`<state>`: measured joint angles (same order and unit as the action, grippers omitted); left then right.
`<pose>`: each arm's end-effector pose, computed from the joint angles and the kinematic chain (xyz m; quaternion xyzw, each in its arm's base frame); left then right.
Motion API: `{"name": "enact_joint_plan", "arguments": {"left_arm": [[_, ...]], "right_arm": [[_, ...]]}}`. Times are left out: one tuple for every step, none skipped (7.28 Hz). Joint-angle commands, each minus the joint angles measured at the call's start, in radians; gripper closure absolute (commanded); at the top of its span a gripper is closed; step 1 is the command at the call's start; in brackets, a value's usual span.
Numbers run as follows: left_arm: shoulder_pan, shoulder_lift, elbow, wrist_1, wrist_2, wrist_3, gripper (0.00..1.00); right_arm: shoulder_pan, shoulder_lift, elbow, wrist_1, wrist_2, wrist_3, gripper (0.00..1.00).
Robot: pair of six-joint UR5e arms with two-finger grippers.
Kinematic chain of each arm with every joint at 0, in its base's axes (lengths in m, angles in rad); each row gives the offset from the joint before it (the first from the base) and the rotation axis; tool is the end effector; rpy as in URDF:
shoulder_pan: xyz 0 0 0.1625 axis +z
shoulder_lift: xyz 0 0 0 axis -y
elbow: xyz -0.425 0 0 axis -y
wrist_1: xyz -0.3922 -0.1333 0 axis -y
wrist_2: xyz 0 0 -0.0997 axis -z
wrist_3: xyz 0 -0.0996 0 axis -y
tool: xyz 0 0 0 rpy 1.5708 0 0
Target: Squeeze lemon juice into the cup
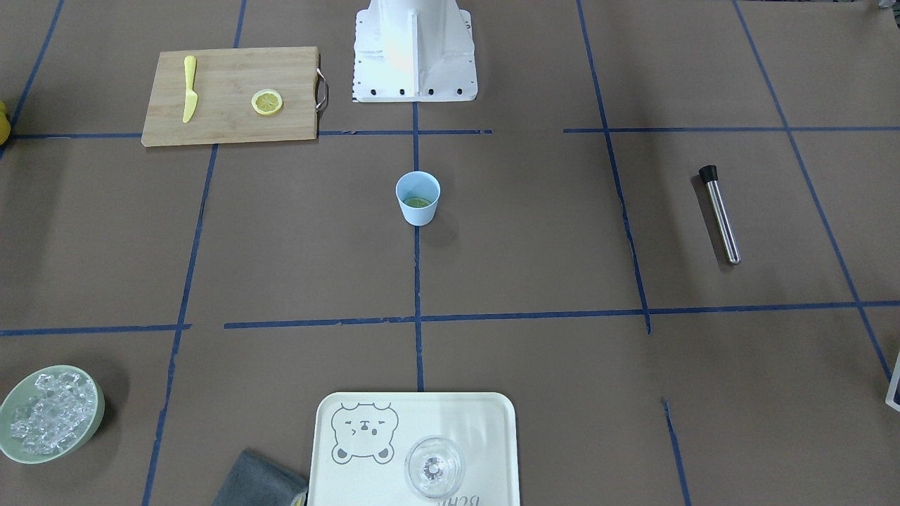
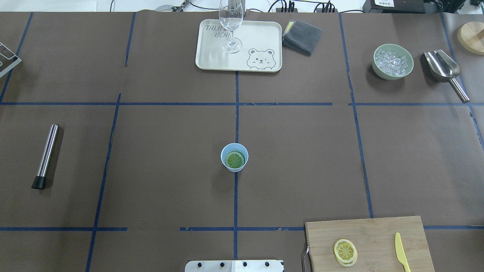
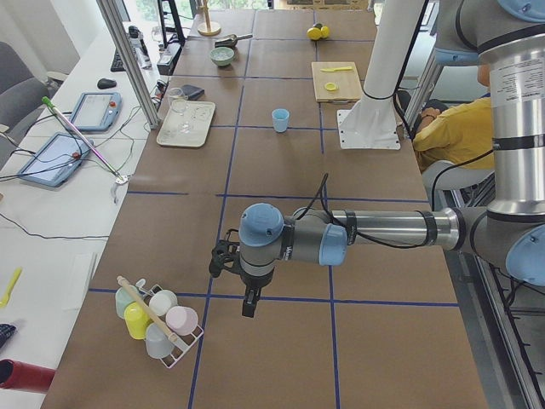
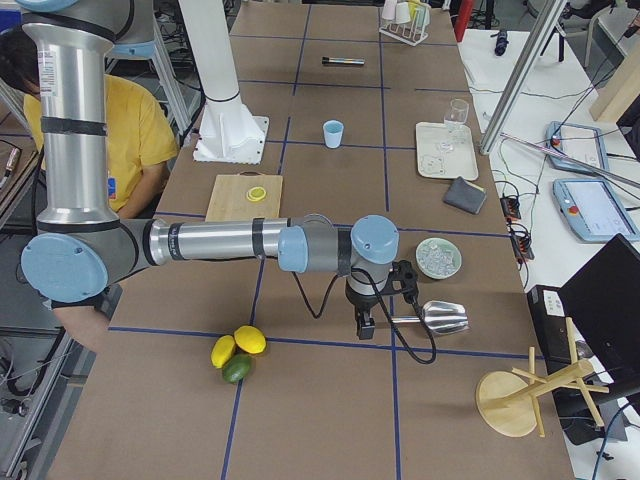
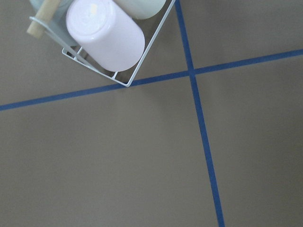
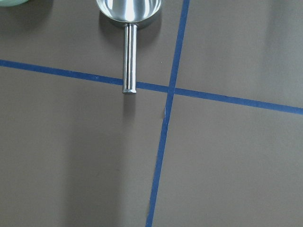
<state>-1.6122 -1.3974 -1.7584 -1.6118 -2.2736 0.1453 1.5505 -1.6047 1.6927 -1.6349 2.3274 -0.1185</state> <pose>-0.0864 -0.4194 0.6459 0.0579 0.3402 0.0582 0.9368 0.0552 -0.4789 0.6228 0.0292 -0.3683 -0.0688 0.9267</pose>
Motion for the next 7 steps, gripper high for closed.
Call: {"name": "enact_joint_plan", "arguments": {"left_arm": [[-0.011, 0.003, -0.027, 0.102, 0.006, 0.040, 0.00], [-0.011, 0.003, -0.026, 0.081, 0.006, 0.036, 0.00], [-0.009, 0.005, -0.030, 0.075, 0.005, 0.033, 0.00], [-0.009, 0.005, -0.026, 0.073, 0.005, 0.039, 0.00], [-0.006, 0.002, -0.021, 0.064, -0.010, 0.042, 0.00], [-0.009, 0.005, -0.015, 0.038, -0.021, 0.040, 0.00], [-0.006, -0.008, 0.009, 0.044, -0.100, 0.039, 0.00]], "right_arm": [[0.000, -0.018, 0.015, 0.000, 0.003, -0.006, 0.00], [0.000, -0.018, 0.016, 0.000, 0.003, -0.007, 0.00], [-0.001, -0.015, 0.018, 0.000, 0.003, -0.006, 0.00], [0.000, -0.015, 0.018, 0.000, 0.003, -0.006, 0.00], [0.000, -0.017, 0.022, 0.000, 0.003, -0.006, 0.00], [0.000, -0.018, 0.024, 0.000, 0.013, -0.007, 0.00], [0.000, -0.023, 0.024, 0.000, 0.035, -0.006, 0.00]]}}
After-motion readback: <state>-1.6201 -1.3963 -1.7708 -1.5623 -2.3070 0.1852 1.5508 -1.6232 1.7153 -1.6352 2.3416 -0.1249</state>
